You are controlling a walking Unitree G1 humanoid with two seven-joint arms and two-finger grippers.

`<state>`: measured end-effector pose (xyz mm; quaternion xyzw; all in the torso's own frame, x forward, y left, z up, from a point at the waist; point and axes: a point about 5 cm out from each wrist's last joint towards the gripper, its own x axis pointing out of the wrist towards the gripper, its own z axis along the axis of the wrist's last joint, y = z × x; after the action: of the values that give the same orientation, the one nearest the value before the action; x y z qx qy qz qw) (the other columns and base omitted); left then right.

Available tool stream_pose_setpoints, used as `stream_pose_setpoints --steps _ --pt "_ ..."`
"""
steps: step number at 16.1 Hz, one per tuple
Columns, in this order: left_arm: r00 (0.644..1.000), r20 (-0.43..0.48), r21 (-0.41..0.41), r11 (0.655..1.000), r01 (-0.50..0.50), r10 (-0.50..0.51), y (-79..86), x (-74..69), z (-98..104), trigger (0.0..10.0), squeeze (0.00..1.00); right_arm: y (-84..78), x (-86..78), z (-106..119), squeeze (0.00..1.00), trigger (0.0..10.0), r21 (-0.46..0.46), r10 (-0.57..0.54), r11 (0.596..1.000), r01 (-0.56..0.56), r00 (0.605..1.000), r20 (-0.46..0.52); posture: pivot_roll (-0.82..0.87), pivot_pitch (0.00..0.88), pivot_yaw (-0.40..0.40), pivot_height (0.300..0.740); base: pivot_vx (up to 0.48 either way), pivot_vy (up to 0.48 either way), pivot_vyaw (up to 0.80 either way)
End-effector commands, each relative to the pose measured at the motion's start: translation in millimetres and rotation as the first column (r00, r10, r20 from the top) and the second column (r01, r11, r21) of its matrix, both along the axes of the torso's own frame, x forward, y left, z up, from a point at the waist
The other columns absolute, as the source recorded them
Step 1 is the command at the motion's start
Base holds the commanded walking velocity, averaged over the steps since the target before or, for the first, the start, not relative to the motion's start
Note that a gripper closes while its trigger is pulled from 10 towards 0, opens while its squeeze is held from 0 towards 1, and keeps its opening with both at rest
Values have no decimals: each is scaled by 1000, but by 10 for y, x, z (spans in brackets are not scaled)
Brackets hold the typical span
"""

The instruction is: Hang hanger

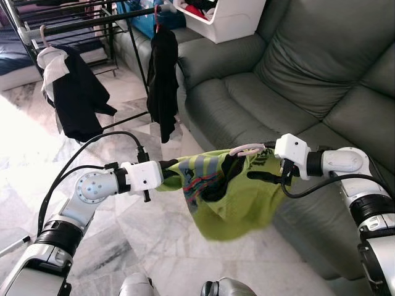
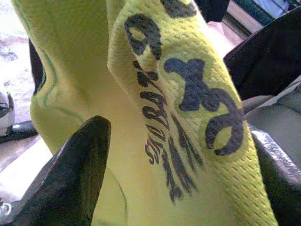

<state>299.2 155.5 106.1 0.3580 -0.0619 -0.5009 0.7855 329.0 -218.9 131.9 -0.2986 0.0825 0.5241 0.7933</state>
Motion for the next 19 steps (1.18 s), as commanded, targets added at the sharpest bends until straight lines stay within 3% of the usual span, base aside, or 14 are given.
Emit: stream_pose_setpoints --steps 1,2,3,7,9,10,12,18,19 --pt "998 46 -12 999 31 -31 -101 35 77 0 0 118 64 150 0 10000 16 40 999 -42 995 95 -62 49 -68 740 0 0 0" --pt "999 45 -11 999 31 -31 -104 38 73 0 0 140 81 197 365 10000 52 33 998 -39 993 116 -62 49 -68 740 0 0 0" --pt "999 45 -10 999 31 -31 -106 40 71 0 0 156 93 233 1000 10000 80 28 996 -38 991 127 -62 49 -68 740 0 0 0" --pt "999 41 -4 1000 22 -22 -100 50 57 0 0 234 109 382 1000 10000 91 50 993 -72 973 226 -67 49 -69 740 0 0 0" --pt "999 40 -3 1000 20 -20 -101 53 51 0 0 247 106 408 596 10000 87 72 992 -93 975 211 -70 44 -69 740 0 0 0" --pt "999 42 -3 1000 18 -18 -103 57 49 0 0 223 89 376 0 10000 68 86 993 -99 981 175 -70 44 -69 740 0 0 0" --pt "999 45 -5 1000 17 -17 -108 67 55 0 0 135 52 281 0 10000 21 97 995 -100 991 92 -69 42 -70 740 0 0 0" --pt "999 45 -4 1000 22 -21 -104 63 54 0 0 19 42 150 0 9686 -49 72 996 -72 997 -5 -69 42 -70 740 0 0 0" --pt "999 46 -4 1000 22 -22 -103 64 57 0 0 13 44 139 0 3059 -54 66 996 -66 998 -4 -69 42 -70 740 0 0 0"
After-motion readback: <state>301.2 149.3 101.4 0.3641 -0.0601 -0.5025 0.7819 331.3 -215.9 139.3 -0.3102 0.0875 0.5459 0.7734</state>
